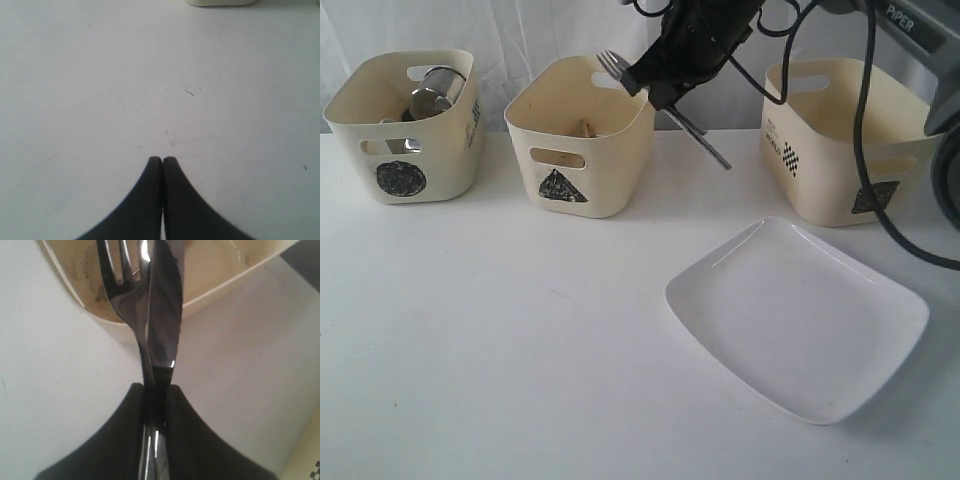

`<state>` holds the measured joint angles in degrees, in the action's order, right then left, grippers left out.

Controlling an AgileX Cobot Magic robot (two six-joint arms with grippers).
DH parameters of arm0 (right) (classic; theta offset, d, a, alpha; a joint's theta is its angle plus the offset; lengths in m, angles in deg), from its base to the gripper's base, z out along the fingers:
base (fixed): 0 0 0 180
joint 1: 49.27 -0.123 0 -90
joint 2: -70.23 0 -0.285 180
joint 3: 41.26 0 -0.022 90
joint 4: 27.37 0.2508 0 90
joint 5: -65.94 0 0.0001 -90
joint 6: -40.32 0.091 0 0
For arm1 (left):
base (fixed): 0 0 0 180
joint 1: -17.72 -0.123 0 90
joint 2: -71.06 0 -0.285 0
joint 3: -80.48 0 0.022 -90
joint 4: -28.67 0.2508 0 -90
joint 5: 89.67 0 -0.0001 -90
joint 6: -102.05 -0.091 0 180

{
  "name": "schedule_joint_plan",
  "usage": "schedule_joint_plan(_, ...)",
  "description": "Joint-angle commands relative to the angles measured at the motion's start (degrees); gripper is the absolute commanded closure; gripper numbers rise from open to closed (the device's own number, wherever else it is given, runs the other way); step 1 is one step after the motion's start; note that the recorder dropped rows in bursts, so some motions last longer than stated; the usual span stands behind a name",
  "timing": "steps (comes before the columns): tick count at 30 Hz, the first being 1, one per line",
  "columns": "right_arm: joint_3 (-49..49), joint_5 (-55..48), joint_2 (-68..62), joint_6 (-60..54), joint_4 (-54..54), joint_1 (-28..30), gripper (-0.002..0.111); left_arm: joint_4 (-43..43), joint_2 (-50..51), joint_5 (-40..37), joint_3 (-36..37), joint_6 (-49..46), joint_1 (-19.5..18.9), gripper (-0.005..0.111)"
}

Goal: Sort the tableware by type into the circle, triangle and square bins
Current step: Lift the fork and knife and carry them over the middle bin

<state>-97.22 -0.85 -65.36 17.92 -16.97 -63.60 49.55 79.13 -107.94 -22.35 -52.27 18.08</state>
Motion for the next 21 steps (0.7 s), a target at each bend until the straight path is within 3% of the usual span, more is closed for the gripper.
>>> schedule_joint_plan(1, -0.92, 3.45, 0.23, 0.61, 1.18, 0.35, 0.108, 0.14, -0.28, -0.79, 0.05, -0.02, 0.31, 0.106)
schedule_joint_plan(21, -8.75, 29.74, -8.79, 3.29, 23.27, 1.34, 0.108, 0.14, -0.28, -0.79, 0.05, -0.02, 0.31, 0.106)
